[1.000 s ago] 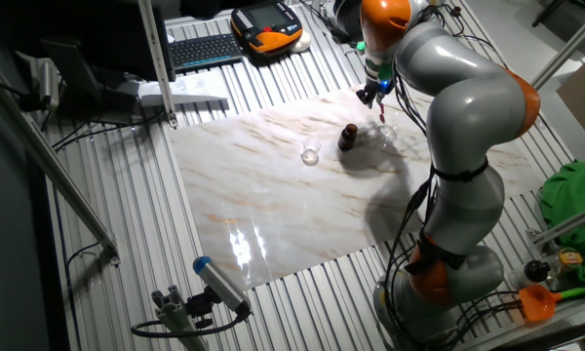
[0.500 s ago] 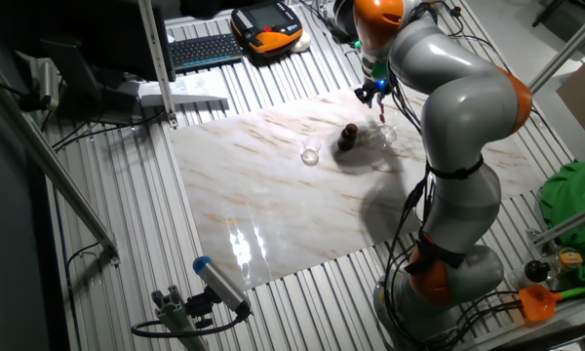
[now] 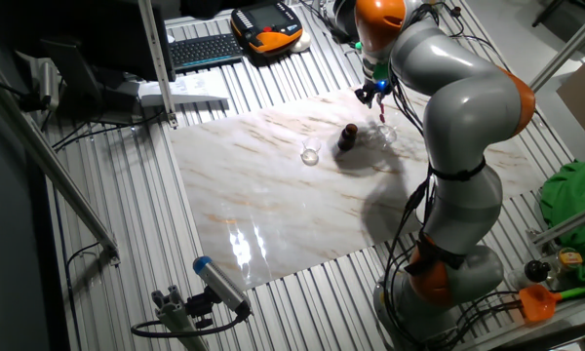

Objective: Transfer liquid using a dropper

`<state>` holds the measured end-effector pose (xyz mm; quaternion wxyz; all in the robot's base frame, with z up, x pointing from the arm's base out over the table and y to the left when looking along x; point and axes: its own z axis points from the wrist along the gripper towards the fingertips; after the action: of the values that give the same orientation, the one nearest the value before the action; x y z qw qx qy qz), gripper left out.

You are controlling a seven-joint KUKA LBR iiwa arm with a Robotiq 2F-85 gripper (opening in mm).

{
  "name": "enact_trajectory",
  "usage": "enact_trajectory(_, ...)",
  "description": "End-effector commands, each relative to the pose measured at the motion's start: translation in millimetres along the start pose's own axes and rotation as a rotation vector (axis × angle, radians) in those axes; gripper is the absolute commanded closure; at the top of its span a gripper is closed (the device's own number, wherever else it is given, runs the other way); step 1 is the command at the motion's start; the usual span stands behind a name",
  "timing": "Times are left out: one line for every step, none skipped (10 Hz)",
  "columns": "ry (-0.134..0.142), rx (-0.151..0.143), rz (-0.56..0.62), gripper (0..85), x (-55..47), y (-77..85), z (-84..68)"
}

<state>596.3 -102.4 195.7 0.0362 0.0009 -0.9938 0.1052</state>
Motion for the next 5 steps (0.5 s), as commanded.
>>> enact_trajectory(-0.001, -0.001, 0.0, 51.0, -0.7, -1.2, 2.1)
enact_trajectory(-0.002, 0.002, -0.004, 34.0, -2.1, -3.0, 5.7)
enact_trajectory(-0.007, -0.002, -0.011, 34.0, -2.9, -6.1, 9.5)
enact_trajectory(-0.011, -0.005, -0.017, 34.0, -3.8, -10.1, 13.6)
enact_trajectory(-0.016, -0.008, -0.025, 34.0, -4.8, -15.4, 18.1)
